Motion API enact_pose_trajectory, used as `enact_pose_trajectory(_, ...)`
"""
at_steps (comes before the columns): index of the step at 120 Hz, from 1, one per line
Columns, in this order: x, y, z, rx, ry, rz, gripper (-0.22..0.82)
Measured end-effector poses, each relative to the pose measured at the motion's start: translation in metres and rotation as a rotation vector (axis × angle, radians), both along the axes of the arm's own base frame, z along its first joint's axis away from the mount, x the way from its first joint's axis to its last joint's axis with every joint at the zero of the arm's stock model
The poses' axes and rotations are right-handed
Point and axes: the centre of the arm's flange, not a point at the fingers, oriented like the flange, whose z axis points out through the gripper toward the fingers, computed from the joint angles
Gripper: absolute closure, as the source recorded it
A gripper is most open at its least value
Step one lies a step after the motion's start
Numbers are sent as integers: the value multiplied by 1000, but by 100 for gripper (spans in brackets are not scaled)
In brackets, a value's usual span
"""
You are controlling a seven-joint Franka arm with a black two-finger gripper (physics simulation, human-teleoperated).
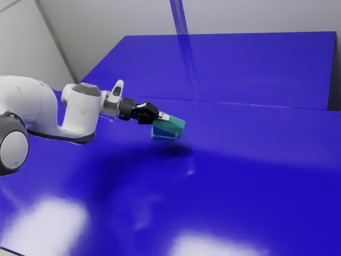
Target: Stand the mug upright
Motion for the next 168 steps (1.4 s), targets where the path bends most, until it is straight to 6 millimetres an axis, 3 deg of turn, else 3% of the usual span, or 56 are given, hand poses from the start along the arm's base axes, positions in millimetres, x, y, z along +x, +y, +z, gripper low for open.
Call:
enact_pose_trajectory(6, 11, 6, 28, 142, -38, -80, 78)
enact_pose_trajectory(19, 19, 20, 53, 477, -38, -240, 78)
enact_pose_trajectory(34, 28, -7, 72, 816, -24, -414, 78)
enact_pose_trajectory(58, 40, -11, 46, 1042, 35, -387, 78)
enact_pose_trajectory(81, 30, -6, 0, 1076, 135, -311, 78)
enact_pose_trajectory(93, 29, -5, -6, 1078, 162, -266, 78)
enact_pose_trajectory(116, 29, -5, -3, 1063, 189, -194, 37)
enact_pose_trajectory(136, 30, -6, 11, 1052, 197, -143, 18)
enact_pose_trajectory(144, 31, -7, 35, 1050, 186, -122, 14)
enact_pose_trajectory(152, 33, -9, 76, 1054, 165, -100, 10)
enact_pose_trajectory(156, 35, -11, 107, 1052, 149, -84, 9)
enact_pose_trajectory(168, 34, -15, 224, 1040, 110, -29, 6)
